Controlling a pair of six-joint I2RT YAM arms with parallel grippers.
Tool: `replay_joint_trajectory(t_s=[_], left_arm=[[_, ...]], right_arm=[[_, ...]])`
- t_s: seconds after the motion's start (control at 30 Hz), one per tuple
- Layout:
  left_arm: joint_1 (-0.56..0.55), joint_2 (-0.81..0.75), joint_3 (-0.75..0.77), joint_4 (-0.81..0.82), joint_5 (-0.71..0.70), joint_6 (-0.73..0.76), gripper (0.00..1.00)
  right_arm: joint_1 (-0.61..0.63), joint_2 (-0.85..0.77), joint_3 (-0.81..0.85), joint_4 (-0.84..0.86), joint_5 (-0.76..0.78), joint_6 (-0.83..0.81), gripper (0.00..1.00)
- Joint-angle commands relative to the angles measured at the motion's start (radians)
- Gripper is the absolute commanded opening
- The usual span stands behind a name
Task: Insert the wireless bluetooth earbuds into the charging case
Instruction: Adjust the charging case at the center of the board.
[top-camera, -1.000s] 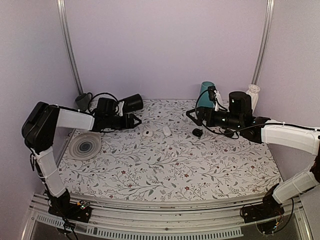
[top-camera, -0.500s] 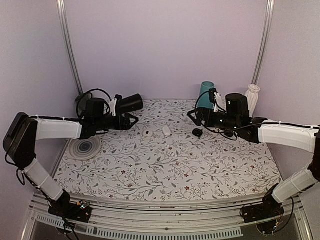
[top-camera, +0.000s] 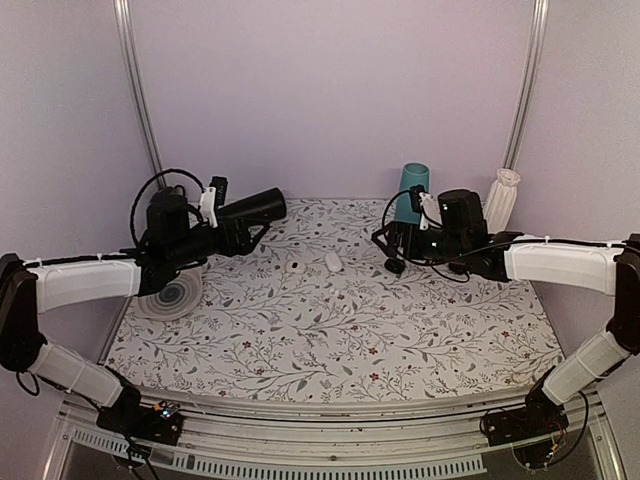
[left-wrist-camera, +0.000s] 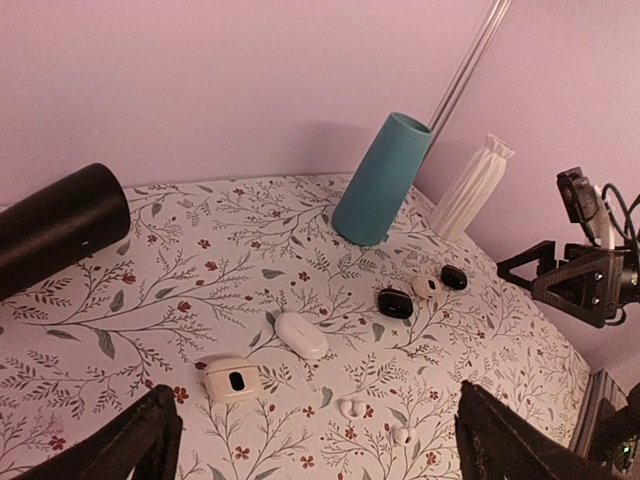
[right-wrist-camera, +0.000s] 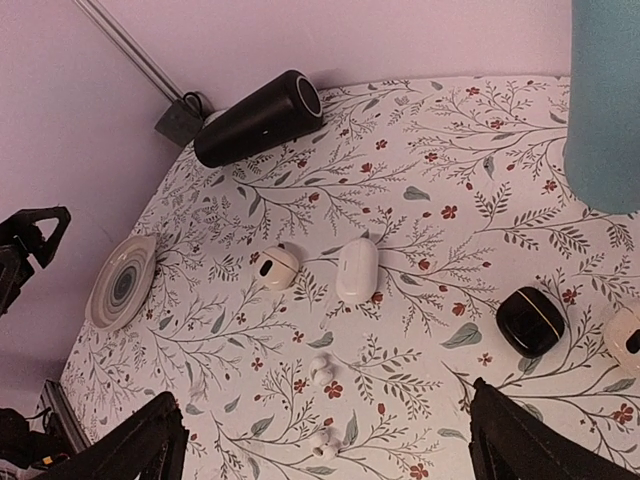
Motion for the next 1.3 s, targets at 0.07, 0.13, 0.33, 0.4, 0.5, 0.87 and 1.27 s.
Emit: replay_joint_trajectory(t_s=[0.07,0.13,0.33,0.4,0.5,0.87,1.27], left_arm=[[0.017,-0.069,-0.071,0.085,-0.039,-0.005,0.96],[0.019,-0.113,-0.097,0.078,-0.089,0.000,0.96],[0.032,-0.190,-0.159,0.086,-0.158,-0.038,0.96],[0.032,-0.176,-0.132,0.042,-0.150,-0.032,0.96],[0.032,-0.163,-0.117,0.020,-0.125,-0.018,0.96],[0.036,-0.122,-0.042,-0.085,-0.046,0.007,0.96],[0.038,-0.130,-0.057,-0.079,-0.005,0.009,0.96]], right_arm=[[-0.004,0.060,0.065,-0.037,-0.017,-0.017,0.99],[-0.004,0.070,0.074,-0.037,-0.016,-0.012,0.99],[0.017,0.134,0.138,-0.079,0.002,-0.013,0.99],[0.028,0.149,0.152,-0.080,0.006,-0.020,0.99],[0.041,0.172,0.172,-0.080,0.007,-0.022,0.99],[0.076,0.402,0.373,-0.193,0.056,-0.035,0.99],[0.076,0.627,0.566,-0.262,0.059,-0.086,1.00]])
